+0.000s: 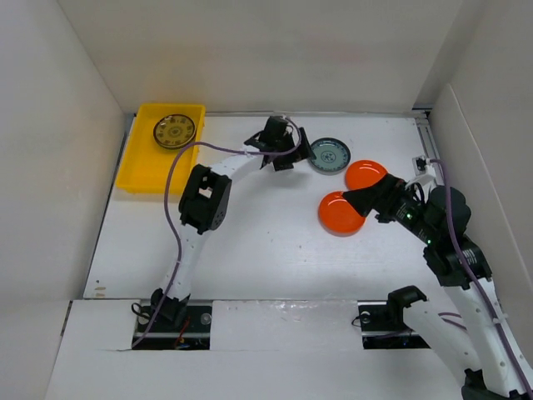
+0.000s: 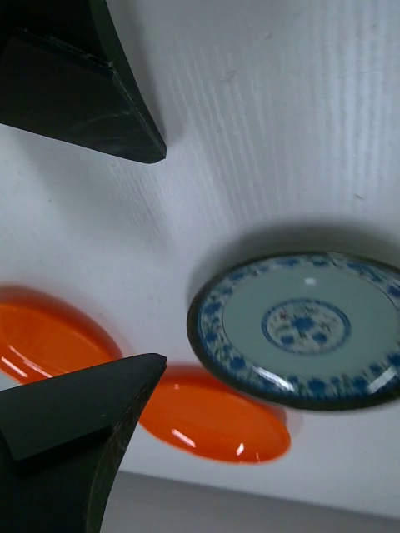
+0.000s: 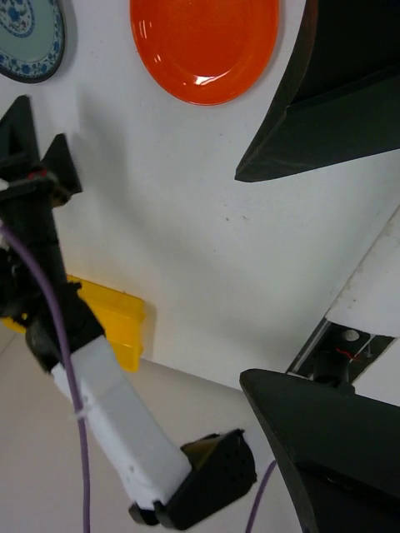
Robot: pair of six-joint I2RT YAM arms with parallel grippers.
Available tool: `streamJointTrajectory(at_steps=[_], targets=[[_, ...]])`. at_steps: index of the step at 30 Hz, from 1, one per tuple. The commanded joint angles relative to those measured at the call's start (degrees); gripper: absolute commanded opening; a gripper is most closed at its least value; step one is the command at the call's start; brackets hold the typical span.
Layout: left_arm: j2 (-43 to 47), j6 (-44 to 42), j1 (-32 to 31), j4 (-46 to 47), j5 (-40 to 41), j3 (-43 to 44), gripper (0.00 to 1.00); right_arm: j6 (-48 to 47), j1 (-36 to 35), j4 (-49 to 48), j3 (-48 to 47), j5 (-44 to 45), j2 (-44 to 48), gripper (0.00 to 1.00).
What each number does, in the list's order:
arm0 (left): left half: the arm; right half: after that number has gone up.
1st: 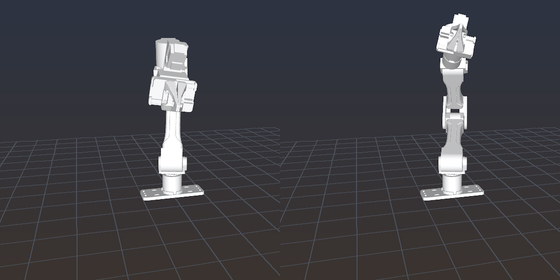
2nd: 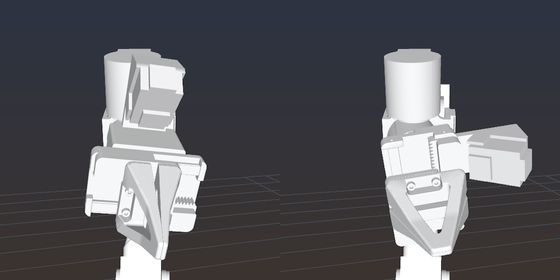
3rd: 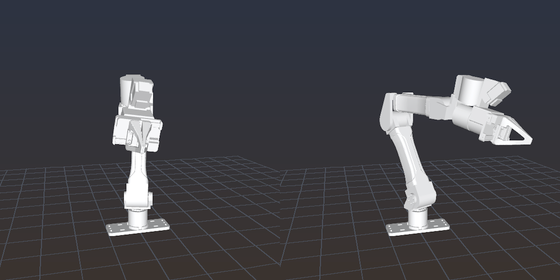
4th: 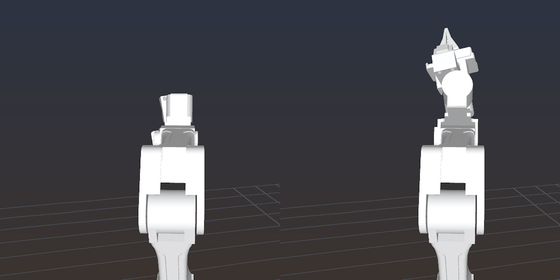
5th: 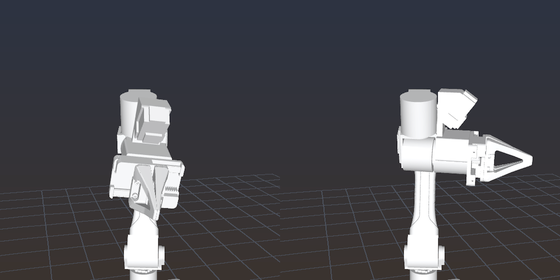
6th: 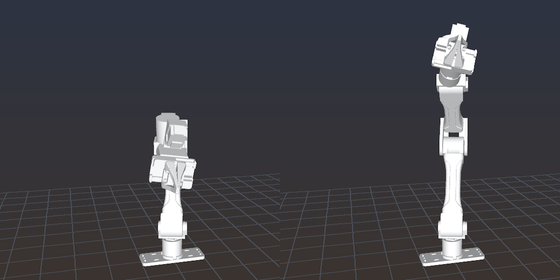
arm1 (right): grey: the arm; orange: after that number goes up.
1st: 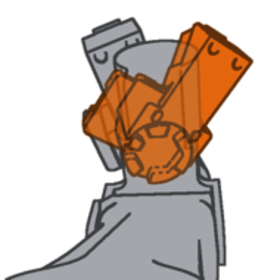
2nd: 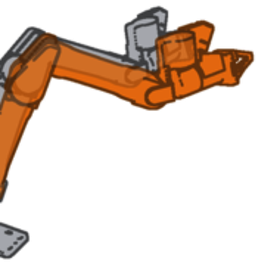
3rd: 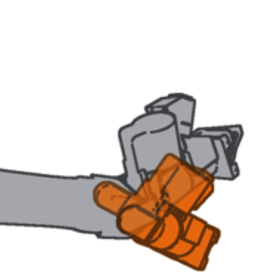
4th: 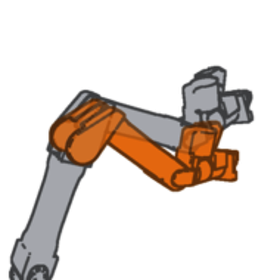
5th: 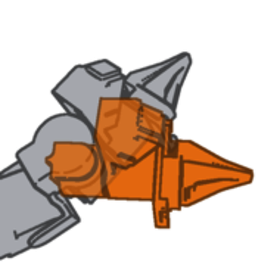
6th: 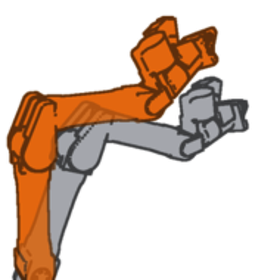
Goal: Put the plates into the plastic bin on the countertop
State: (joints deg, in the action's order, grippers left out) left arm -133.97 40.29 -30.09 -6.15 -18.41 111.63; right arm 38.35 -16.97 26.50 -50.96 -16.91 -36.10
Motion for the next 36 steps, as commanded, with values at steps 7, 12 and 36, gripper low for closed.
streamJointTrajectory(at_steps=[7,12,36], targets=[[-6.1,2.4,-1.0,2.4,0.8,8.4,1.0,-0.1,-0.1,3.6,-2.7,1.0,5.1,1.0],[-13.2,5.1,-1.0,1.6,0.8,13.9,0.93,-0.1,-0.1,4.7,-3.3,0.5,6.3,1.0],[-10.0,9.0,0.5,7.5,3.0,11.6,0.0,-0.1,-0.1,6.9,-5.6,-1.9,8.6,1.0]])
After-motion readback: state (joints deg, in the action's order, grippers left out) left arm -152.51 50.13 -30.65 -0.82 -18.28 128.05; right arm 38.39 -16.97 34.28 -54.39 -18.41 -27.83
